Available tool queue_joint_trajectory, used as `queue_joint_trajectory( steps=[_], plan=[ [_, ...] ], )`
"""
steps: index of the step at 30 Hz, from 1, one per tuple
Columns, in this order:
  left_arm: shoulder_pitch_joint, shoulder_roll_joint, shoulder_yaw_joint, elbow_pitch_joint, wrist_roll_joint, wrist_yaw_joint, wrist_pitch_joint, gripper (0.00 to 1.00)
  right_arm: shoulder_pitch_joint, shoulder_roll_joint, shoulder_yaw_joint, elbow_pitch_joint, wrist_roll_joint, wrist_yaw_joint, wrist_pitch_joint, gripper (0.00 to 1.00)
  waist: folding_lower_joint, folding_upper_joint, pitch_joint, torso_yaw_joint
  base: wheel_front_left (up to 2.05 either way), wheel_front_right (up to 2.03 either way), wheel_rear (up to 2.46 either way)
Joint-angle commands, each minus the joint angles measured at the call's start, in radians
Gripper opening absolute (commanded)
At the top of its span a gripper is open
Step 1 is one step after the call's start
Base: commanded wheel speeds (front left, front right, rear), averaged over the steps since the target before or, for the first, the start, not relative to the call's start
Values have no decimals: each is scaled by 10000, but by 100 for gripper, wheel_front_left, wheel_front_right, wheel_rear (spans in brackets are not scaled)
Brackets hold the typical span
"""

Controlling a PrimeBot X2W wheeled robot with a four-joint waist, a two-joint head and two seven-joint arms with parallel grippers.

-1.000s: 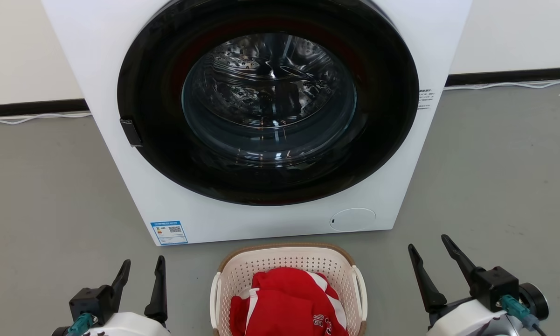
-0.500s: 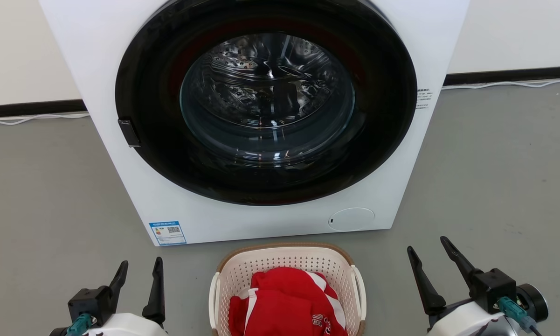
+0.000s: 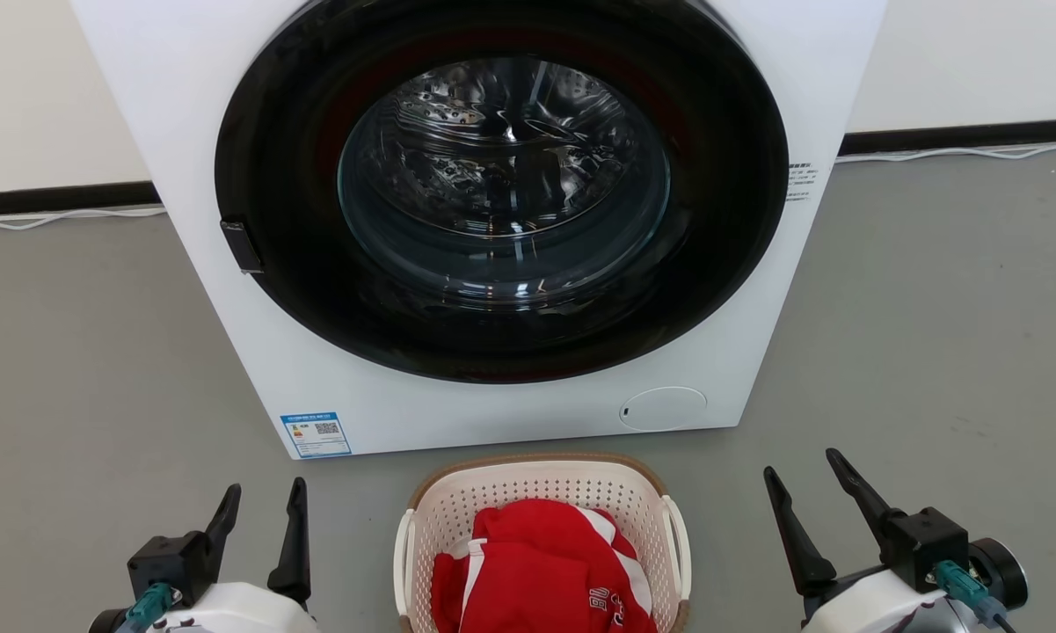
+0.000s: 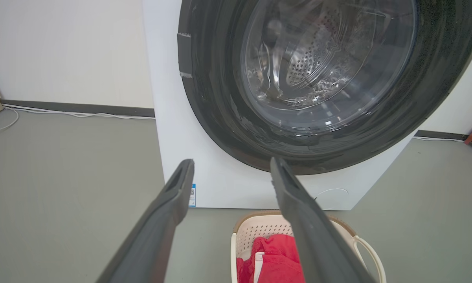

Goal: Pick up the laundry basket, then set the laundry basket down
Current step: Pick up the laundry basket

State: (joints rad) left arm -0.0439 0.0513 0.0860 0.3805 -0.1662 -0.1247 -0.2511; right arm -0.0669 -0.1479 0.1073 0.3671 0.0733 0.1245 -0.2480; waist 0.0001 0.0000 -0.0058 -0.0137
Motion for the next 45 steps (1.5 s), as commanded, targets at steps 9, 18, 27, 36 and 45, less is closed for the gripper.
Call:
queue_joint_trajectory(
  steps=[9,18,27,36,45],
  plan=[
    [-1000,275,-163,533,-90,-59,-107,100,-764,51,190,416,61,62,-137,100,-1,0,558,9,0,0,0],
    [-2683,602,-1002,2601,-234,-59,-11,100,-2639,-26,731,2422,540,62,491,100,-1,0,1903,13,0,0,0],
    [-4920,720,-2041,4657,-715,-59,586,100,-4473,-179,1184,3867,998,62,1275,100,-1,0,3481,150,0,0,0],
    [-6662,617,-3012,6289,-1385,-59,1231,100,-5818,61,1750,5147,1629,62,1535,100,-1,0,4967,186,0,0,0],
    [-7689,428,-3814,7222,-2165,-59,1500,100,-6708,383,2282,6405,2053,62,1509,100,-1,0,6157,192,0,0,0]
  ],
)
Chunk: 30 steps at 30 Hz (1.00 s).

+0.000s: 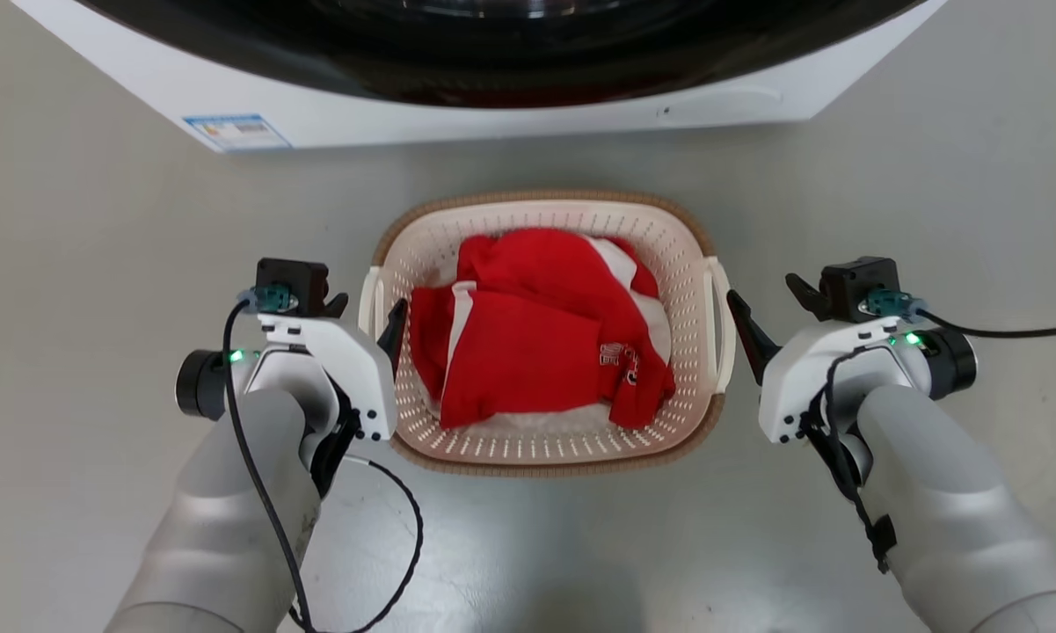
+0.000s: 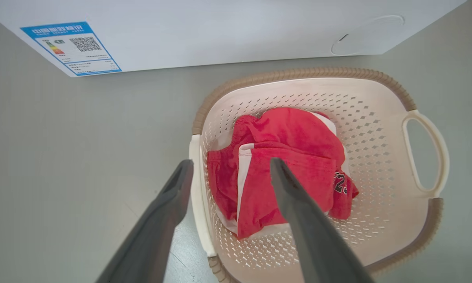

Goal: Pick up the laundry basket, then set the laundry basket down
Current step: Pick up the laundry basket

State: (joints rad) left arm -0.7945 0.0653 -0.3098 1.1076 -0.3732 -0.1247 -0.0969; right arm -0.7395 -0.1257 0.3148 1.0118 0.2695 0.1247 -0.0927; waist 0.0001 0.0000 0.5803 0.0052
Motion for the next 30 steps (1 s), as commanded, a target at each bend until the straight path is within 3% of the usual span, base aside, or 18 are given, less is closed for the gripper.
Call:
queue_joint_trajectory(
  steps=[1,16,30],
  plan=[
    [-258,285,52,24,-155,-59,-32,100,-52,194,255,91,134,60,-56,100,-1,0,390,6,0,0,0],
    [-1274,446,-517,1097,-583,-59,-198,100,-914,340,870,1231,678,60,-728,100,-1,0,1622,25,0,0,0],
    [-1938,524,-965,1497,-704,-59,108,100,-1610,572,1123,1858,1263,60,-710,100,-1,0,2407,52,0,0,0]
  ],
)
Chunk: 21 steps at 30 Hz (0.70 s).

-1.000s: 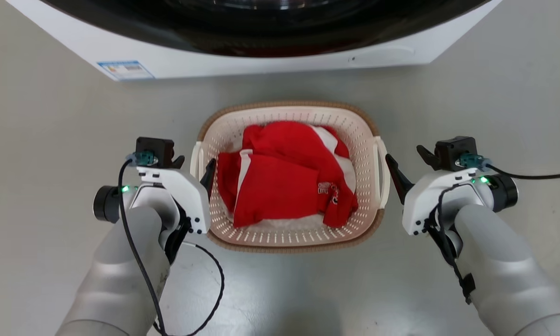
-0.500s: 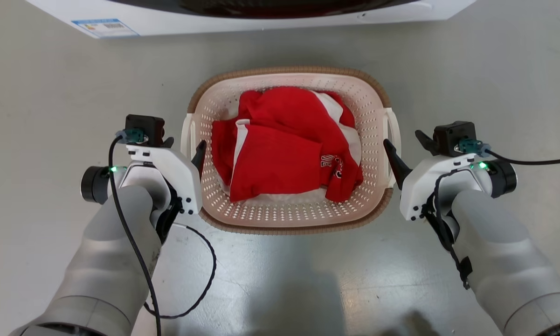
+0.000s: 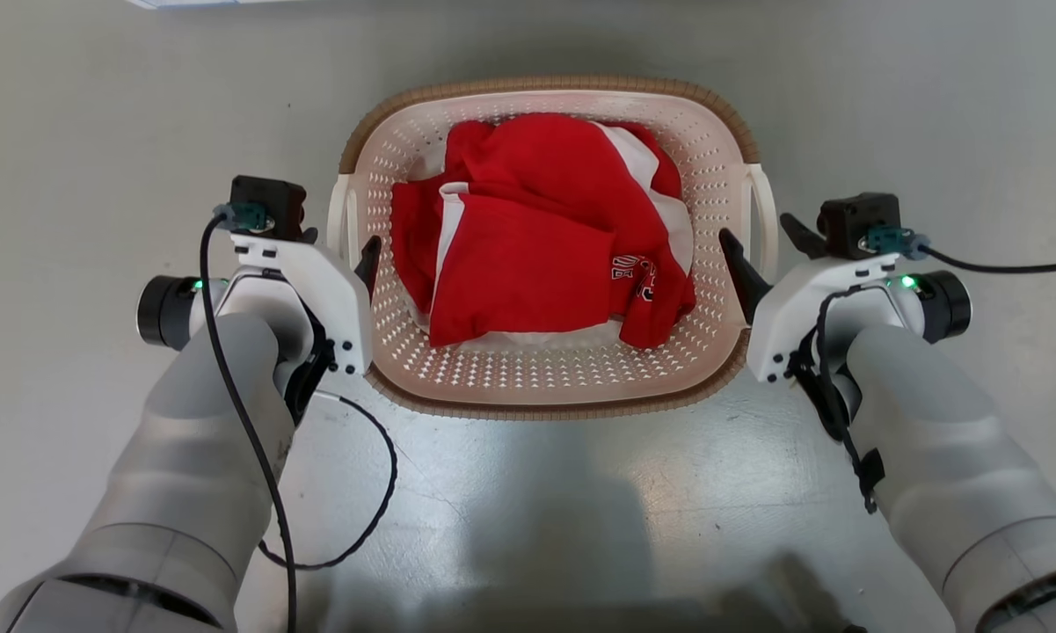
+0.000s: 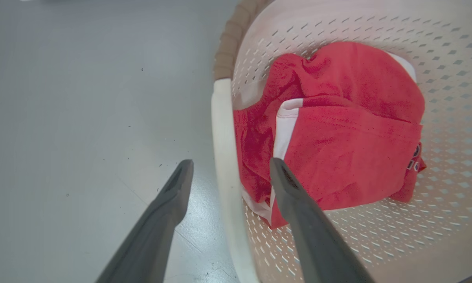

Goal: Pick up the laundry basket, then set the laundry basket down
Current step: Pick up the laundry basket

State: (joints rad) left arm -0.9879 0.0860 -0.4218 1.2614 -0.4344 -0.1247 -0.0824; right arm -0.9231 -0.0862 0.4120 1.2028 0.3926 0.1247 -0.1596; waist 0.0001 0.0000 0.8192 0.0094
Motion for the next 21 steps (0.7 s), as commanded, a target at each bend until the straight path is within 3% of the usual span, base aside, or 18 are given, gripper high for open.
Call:
queue_joint_trajectory(
  steps=[1,21],
  plan=[
    [-55,325,128,-20,-99,-59,0,100,177,195,168,-13,91,60,-3,100,-1,0,53,19,0,0,0],
    [-812,277,-344,199,-274,-55,863,100,-586,354,209,509,1341,60,953,100,-1,0,402,98,0,0,0]
  ],
)
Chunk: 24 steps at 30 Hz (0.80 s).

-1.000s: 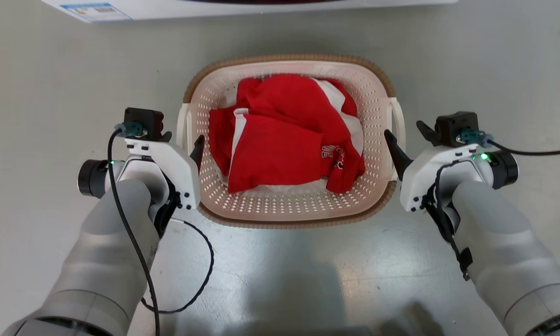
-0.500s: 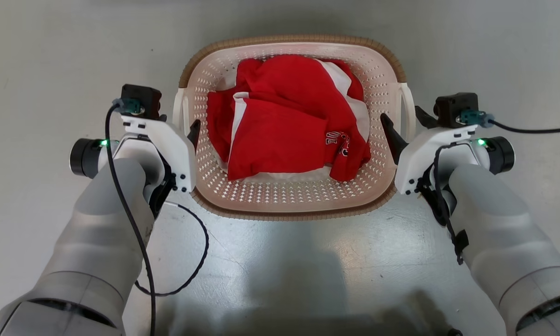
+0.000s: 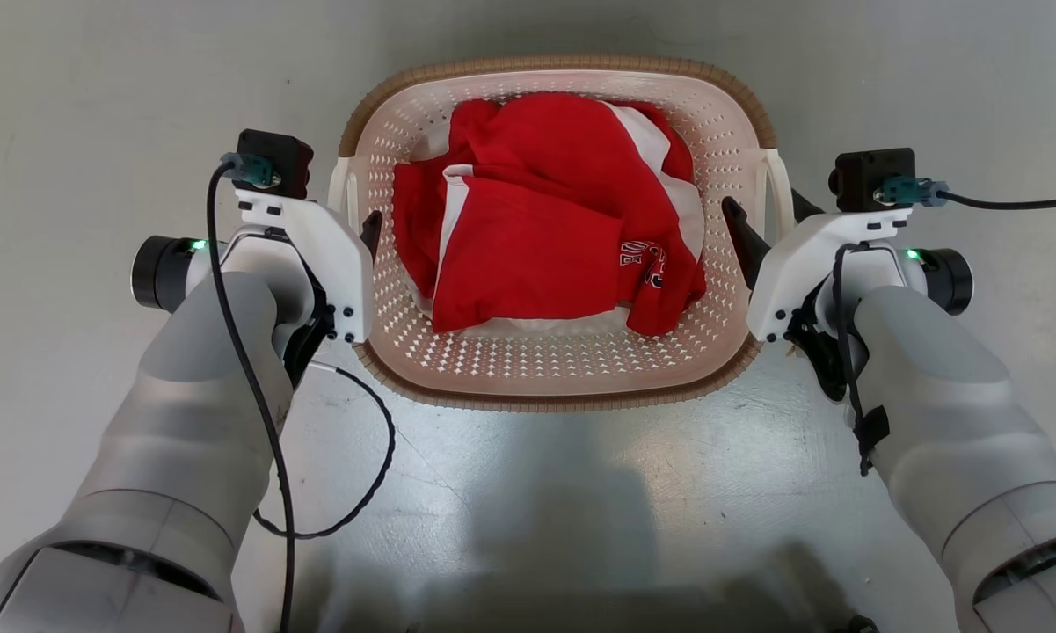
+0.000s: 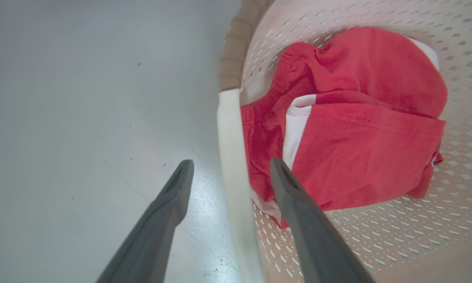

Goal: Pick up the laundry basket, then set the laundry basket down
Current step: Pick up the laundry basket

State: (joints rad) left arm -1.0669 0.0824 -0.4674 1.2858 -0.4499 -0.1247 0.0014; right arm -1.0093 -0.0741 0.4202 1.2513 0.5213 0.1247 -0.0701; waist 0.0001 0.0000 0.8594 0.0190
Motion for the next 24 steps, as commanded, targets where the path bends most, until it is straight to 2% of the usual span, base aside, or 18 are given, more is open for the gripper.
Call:
queue_joint_trajectory(
  steps=[1,15,16,17,18,24],
  plan=[
    [-27,311,95,-36,-123,-53,79,100,264,234,137,44,96,60,106,100,-1,0,2,7,0,0,0],
    [-86,313,-200,17,-129,-38,397,100,312,238,584,28,672,60,385,98,-1,0,-16,-6,0,0,0],
    [-99,323,-289,17,-62,-39,349,66,296,238,617,38,680,60,361,53,-1,0,-12,-11,0,0,0],
    [-115,349,-353,18,-7,-29,271,0,272,238,595,57,697,60,252,27,-1,0,-11,-19,0,0,0],
    [-116,355,-483,19,96,-31,297,0,283,238,613,88,717,60,302,0,-1,0,-17,-14,0,0,0],
    [-61,335,-557,26,64,-10,168,0,331,238,694,222,683,60,363,0,-1,0,-143,22,0,0,0]
  ],
)
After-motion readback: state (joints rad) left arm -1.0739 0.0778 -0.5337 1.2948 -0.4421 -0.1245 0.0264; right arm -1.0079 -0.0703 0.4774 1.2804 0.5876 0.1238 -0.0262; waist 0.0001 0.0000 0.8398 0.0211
